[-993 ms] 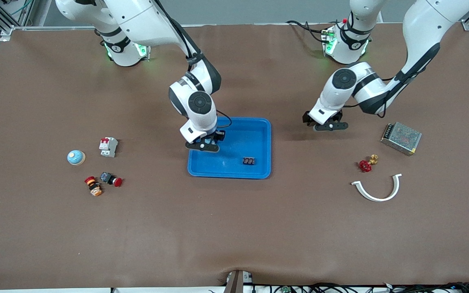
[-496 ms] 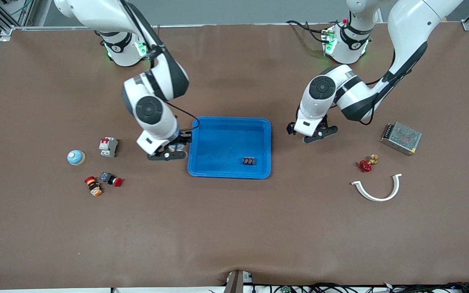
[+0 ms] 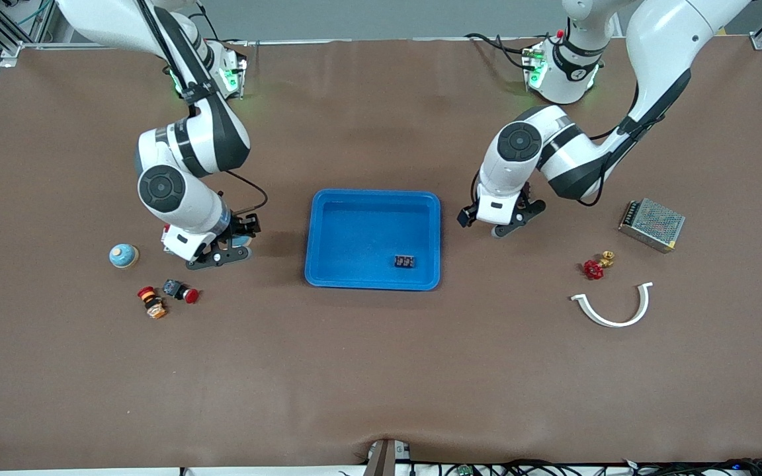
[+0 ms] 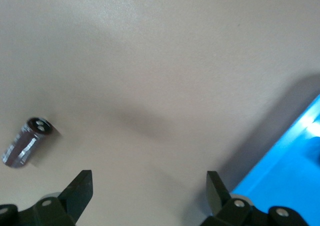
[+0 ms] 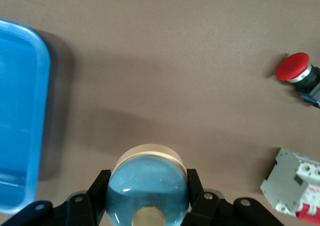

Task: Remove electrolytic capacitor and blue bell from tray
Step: 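Carry the dome beside the red buttons while the left gripper returns to the tray, then place the dome on the table while the left gripper grasps the capacitor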

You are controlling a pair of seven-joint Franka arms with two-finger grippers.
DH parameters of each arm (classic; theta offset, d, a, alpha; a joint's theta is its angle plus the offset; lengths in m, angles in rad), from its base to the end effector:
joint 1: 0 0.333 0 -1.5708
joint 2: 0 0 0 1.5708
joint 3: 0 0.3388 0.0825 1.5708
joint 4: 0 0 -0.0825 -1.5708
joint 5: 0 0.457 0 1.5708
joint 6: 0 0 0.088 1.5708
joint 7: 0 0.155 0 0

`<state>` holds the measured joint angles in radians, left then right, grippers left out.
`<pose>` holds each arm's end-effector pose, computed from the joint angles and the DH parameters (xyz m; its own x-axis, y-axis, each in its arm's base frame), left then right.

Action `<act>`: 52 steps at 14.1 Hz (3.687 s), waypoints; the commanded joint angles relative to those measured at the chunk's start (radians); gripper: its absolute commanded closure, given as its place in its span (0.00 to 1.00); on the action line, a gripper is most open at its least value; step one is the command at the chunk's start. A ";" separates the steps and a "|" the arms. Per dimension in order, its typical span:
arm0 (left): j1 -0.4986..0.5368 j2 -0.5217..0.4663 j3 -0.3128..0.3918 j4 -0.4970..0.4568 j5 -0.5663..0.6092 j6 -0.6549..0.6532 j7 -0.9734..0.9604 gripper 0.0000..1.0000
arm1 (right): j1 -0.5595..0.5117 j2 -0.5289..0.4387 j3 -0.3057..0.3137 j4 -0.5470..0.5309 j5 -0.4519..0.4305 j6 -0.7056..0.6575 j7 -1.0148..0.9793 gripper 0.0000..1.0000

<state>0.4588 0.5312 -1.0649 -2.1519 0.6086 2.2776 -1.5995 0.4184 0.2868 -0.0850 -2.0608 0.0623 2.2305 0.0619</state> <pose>0.5009 -0.3411 0.1849 0.8188 0.5734 -0.0274 0.5722 -0.8191 -0.0401 0.5925 0.2089 0.2095 0.9662 0.2296 -0.1168 0.2297 -0.9732 -0.0133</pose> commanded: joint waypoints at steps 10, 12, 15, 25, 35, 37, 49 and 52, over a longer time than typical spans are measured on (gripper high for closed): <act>-0.345 0.162 0.241 0.328 -0.015 -0.006 -0.492 0.00 | -0.131 -0.032 0.014 -0.180 0.004 0.225 -0.250 0.58; -0.397 0.185 0.275 0.380 -0.015 -0.001 -0.581 0.00 | -0.147 -0.015 0.014 -0.180 0.004 0.248 -0.286 0.58; -0.448 0.233 0.287 0.444 -0.004 -0.001 -0.658 0.00 | -0.168 0.020 0.014 -0.180 0.004 0.284 -0.324 0.58; -0.604 0.309 0.410 0.561 -0.019 0.000 -0.806 0.00 | -0.185 0.118 0.014 -0.180 0.004 0.402 -0.399 0.57; -0.704 0.351 0.473 0.636 -0.020 0.000 -0.855 0.00 | -0.184 0.132 0.014 -0.176 0.002 0.413 -0.396 0.00; -0.706 0.359 0.473 0.647 -0.020 0.000 -0.855 0.00 | -0.182 0.132 0.014 -0.173 0.002 0.410 -0.393 0.00; -0.710 0.383 0.474 0.667 -0.004 0.014 -0.780 0.00 | -0.185 -0.164 -0.011 -0.015 -0.015 -0.170 -0.304 0.00; -0.718 0.395 0.474 0.670 -0.009 0.014 -0.784 0.00 | -0.188 -0.302 -0.035 0.039 -0.035 -0.308 -0.211 0.00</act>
<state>-0.2377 0.8963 -0.5971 -1.5229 0.6051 2.2919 -2.3980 0.2450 0.0743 -0.1233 -2.0318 0.0542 1.9914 -0.2235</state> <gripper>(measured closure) 0.000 0.000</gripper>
